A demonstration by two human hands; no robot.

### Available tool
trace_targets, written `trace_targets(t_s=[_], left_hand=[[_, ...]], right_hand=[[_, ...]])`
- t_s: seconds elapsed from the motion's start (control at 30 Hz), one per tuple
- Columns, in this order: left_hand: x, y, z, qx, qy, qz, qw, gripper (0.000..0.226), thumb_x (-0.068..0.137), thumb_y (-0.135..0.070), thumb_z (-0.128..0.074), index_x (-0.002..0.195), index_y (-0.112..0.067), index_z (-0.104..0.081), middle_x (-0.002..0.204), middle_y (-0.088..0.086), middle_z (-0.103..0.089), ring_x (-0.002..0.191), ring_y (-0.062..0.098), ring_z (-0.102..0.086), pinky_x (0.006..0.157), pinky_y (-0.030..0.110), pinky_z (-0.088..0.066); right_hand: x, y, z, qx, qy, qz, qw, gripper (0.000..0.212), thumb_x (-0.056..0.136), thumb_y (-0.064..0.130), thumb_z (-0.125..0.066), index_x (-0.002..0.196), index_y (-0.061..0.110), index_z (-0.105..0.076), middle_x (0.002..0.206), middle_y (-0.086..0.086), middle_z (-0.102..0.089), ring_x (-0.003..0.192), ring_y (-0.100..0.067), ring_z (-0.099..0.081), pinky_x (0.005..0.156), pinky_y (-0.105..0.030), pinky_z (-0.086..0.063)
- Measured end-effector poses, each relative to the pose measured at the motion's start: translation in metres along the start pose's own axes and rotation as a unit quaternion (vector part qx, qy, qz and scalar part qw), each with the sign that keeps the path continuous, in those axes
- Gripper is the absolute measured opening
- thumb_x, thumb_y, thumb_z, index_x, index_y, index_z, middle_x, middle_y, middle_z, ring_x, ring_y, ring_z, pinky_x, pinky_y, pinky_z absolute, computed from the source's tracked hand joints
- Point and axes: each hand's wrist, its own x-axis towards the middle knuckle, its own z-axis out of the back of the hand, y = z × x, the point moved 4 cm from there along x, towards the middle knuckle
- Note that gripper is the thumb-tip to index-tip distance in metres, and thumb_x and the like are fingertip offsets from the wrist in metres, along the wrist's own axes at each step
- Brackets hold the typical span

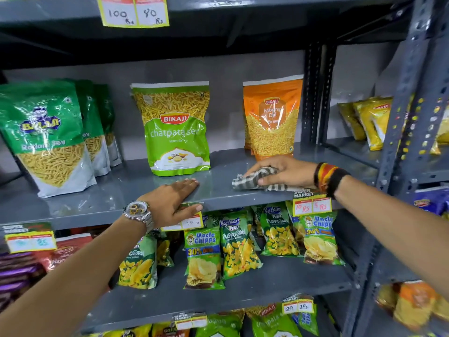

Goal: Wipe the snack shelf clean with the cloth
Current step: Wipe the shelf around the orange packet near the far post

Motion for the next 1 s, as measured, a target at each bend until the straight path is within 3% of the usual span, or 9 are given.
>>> trace_targets(t_s=[0.1,0.2,0.43,0.57,0.67,0.77,0.87,0.93,1.0], left_hand=[[0.003,0.001,0.001,-0.006,-0.004,-0.016,1.0,0.097,0.089,-0.081,-0.017,0.161,-0.017,-0.021,0.167,0.005,-0.026,0.151,0.021,-0.03,0.12,0.037,-0.027],[0.01,-0.017,0.005,-0.004,-0.01,-0.039,0.999,0.09,0.093,-0.075,-0.027,0.161,-0.015,-0.019,0.168,0.006,-0.021,0.153,0.019,-0.024,0.12,0.029,-0.017],[0.064,-0.077,0.002,-0.002,-0.008,-0.063,0.998,0.093,0.092,-0.076,-0.018,0.16,-0.012,-0.023,0.165,0.009,-0.031,0.147,0.025,-0.038,0.119,0.039,-0.035],[0.077,-0.083,-0.004,-0.013,-0.009,-0.049,0.999,0.102,0.087,-0.084,-0.007,0.16,-0.013,-0.021,0.166,0.008,-0.028,0.149,0.023,-0.034,0.12,0.04,-0.033],[0.077,-0.083,-0.004,-0.013,-0.012,-0.051,0.999,0.101,0.088,-0.081,-0.007,0.161,-0.013,-0.02,0.166,0.008,-0.028,0.15,0.022,-0.032,0.122,0.037,-0.029],[0.075,-0.085,-0.007,-0.015,-0.017,-0.048,0.999,0.092,0.093,-0.076,-0.016,0.161,-0.014,-0.02,0.165,0.008,-0.03,0.149,0.022,-0.035,0.121,0.037,-0.031],[0.074,-0.083,-0.006,-0.017,-0.02,-0.042,0.999,0.094,0.092,-0.079,-0.013,0.16,-0.015,-0.022,0.164,0.007,-0.031,0.147,0.022,-0.037,0.12,0.038,-0.033],[0.073,-0.085,-0.003,-0.019,-0.027,-0.037,0.999,0.093,0.092,-0.078,-0.015,0.16,-0.016,-0.025,0.164,0.007,-0.033,0.146,0.021,-0.039,0.121,0.036,-0.032],[0.072,-0.088,-0.003,-0.022,-0.024,-0.026,0.999,0.088,0.093,-0.075,-0.021,0.16,-0.017,-0.025,0.164,0.005,-0.032,0.147,0.02,-0.038,0.121,0.033,-0.029]], right_hand=[[-0.007,0.0,0.036,0.046,-0.09,-0.008,0.995,0.036,0.089,0.015,-0.066,0.124,0.025,-0.063,0.11,0.008,-0.066,0.092,-0.005,-0.062,0.077,-0.019,-0.047],[0.002,-0.005,0.068,0.024,-0.177,-0.021,0.984,0.035,0.089,0.013,-0.067,0.124,0.021,-0.064,0.113,0.003,-0.065,0.101,-0.012,-0.061,0.095,-0.026,-0.046],[0.042,-0.016,0.046,-0.054,-0.148,-0.043,0.987,0.032,0.091,0.008,-0.064,0.122,0.017,-0.065,0.114,-0.001,-0.062,0.099,-0.013,-0.056,0.091,-0.027,-0.042],[0.053,-0.034,0.032,-0.059,-0.126,-0.031,0.99,0.03,0.092,0.009,-0.063,0.12,0.017,-0.065,0.111,0.0,-0.064,0.1,-0.015,-0.057,0.09,-0.027,-0.042],[0.039,-0.036,0.027,-0.052,-0.117,-0.004,0.992,0.029,0.093,0.013,-0.062,0.122,0.018,-0.064,0.123,0.002,-0.062,0.112,-0.016,-0.056,0.095,-0.026,-0.041],[0.002,-0.025,0.015,-0.033,-0.045,0.022,0.998,0.034,0.092,0.019,-0.065,0.126,0.026,-0.063,0.127,0.012,-0.059,0.112,-0.01,-0.058,0.095,-0.024,-0.045],[-0.034,-0.019,0.026,0.062,0.03,0.037,0.997,0.033,0.089,0.017,-0.068,0.121,0.027,-0.066,0.123,0.006,-0.068,0.111,-0.013,-0.065,0.097,-0.024,-0.051],[-0.037,-0.029,0.051,0.115,-0.017,0.021,0.993,0.032,0.087,0.016,-0.069,0.118,0.026,-0.067,0.118,0.001,-0.07,0.11,-0.017,-0.066,0.102,-0.035,-0.051],[-0.03,-0.045,0.074,0.083,-0.109,0.011,0.99,0.031,0.088,0.017,-0.069,0.118,0.024,-0.067,0.124,0.001,-0.066,0.117,-0.017,-0.061,0.112,-0.044,-0.04]])
